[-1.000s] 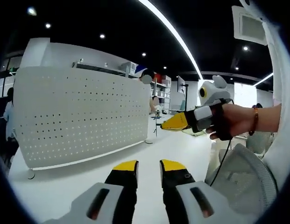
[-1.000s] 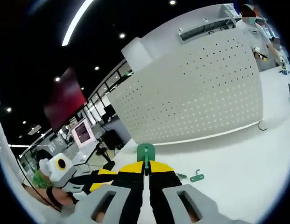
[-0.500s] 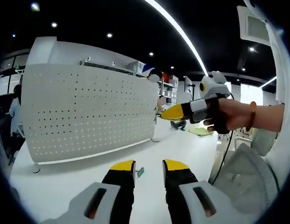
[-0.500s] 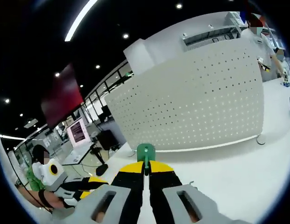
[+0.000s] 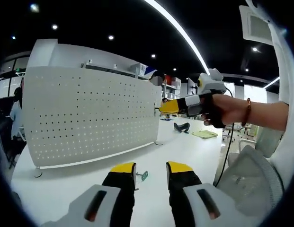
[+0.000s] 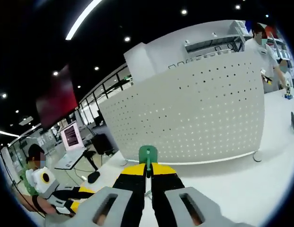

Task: Insert the hook assembly into the mounting plate slot until the hook locks in place.

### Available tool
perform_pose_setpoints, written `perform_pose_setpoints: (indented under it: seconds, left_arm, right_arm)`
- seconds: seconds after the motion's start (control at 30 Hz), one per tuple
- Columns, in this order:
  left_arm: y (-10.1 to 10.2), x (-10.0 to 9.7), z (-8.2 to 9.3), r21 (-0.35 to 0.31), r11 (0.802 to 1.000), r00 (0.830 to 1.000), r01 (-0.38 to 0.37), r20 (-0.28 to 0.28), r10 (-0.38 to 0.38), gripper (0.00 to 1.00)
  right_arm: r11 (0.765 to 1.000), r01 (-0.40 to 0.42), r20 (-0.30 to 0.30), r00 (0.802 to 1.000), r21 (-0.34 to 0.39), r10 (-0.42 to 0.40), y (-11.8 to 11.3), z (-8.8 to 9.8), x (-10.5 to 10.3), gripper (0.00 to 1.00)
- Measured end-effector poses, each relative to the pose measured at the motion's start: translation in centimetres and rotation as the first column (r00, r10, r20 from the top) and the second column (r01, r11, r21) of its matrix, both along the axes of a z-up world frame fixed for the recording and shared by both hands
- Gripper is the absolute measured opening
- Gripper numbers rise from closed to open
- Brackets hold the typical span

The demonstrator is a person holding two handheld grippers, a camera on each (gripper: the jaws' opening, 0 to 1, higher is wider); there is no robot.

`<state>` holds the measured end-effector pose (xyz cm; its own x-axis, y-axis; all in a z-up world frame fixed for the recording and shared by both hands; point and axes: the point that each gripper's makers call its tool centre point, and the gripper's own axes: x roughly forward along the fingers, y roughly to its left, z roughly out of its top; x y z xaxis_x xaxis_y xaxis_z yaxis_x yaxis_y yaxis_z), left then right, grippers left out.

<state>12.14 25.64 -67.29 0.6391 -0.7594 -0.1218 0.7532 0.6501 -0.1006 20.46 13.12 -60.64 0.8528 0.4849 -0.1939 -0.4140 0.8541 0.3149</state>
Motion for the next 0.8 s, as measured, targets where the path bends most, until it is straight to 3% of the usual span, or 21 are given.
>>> perform_pose_setpoints:
  seconds: [0.13,0.23,0.33,0.5,0.8]
  left_arm:
    - [0.2,0.2,-0.1,0.002,1.0,1.0,-0.013,-0.001,0.013,0.34]
    - [0.4,0.2,0.0,-0.002,1.0,1.0,-0.016,0.001,0.016,0.35]
    - [0.5,0.0,-0.2,-0.004,1.0,1.0,-0.014,-0.003,0.014,0.36]
    - [0.7,-0.3,-0.5,-0.011,1.0,1.0,-0.023,-0.019,0.022,0.37]
    - [0.9,-0.6,-0.8,-0.009,1.0,1.0,-0.018,-0.022,0.017,0.37]
  right_arm:
    - [1.0,0.018,-0.009,1.0,0.008,-0.018,-0.6,0.3,0.8,0.02]
    - [0.998,0.03,0.011,0.999,-0.048,-0.03,-1.2,0.7,1.4,0.02]
    - [0.999,0.051,0.016,0.999,-0.001,-0.051,-1.6,1.6,2.0,0.02]
    - [0.997,0.08,0.047,0.996,-0.012,-0.08,-2.1,2.7,3.0,0.02]
    - [0.987,0.139,0.097,0.987,-0.08,-0.131,-2.7,4.3,5.3,0.02]
